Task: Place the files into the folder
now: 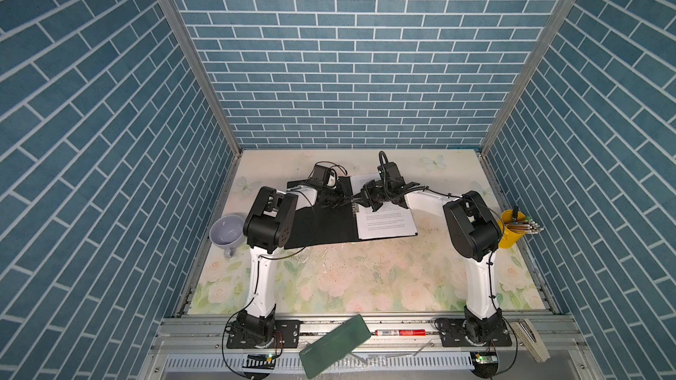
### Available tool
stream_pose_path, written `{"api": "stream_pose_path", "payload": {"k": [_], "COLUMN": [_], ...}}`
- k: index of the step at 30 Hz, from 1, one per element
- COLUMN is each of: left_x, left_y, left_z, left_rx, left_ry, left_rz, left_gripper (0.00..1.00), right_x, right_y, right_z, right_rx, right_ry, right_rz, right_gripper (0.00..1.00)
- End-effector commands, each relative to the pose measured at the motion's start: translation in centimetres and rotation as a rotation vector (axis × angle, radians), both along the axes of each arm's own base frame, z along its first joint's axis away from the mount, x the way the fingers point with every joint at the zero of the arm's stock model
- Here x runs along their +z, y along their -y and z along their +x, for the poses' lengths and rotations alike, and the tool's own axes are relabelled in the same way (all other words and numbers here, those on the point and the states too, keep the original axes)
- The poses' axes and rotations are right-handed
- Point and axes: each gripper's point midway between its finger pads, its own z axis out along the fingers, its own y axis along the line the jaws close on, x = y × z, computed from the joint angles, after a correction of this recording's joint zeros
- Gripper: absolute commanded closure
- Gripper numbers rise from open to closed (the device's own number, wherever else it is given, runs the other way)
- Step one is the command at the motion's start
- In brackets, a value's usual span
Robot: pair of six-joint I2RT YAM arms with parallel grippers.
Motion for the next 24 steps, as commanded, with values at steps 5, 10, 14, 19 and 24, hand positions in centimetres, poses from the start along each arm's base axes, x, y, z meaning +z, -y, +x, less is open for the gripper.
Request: {"api": "stream_pose_path", "payload": {"k": [5,10,14,19,24], "left_x": [-2.69,-2.7,-2.67,-2.8,-2.85], "left_y": [-0.63,-0.6,-0.66,-0.69,-0.68], "left_z": [-1.78,-1.82,-1.77,-1.87,-1.94], "left_rx": [0.007,0.005,0.007,0.007,0.007], "left_ry": [-0.084,-0.083,-0.082,-0.087,-0.088], "left_rz": [0.05,0.05,0.05,0.052,0.052], "left_gripper": [0.86,0.86,0.86,0.86,0.86], "right_x": [0.63,0.57,0.36,0.1,0.0], "right_y": [-0.71,-0.74,-0.82,-0.8,-0.69], "right_z": [0.69,0.58,0.49,0.23,0.12], "right_rx": [-0.027,-0.025,-0.023,-0.018,-0.019], "right_ry": [-0.015,-0.017,-0.023,-0.031,-0.03], "right_rz": [0.017,0.017,0.017,0.016,0.017], "right_gripper": [0.82,0.83,0.84,0.85,0.89]}}
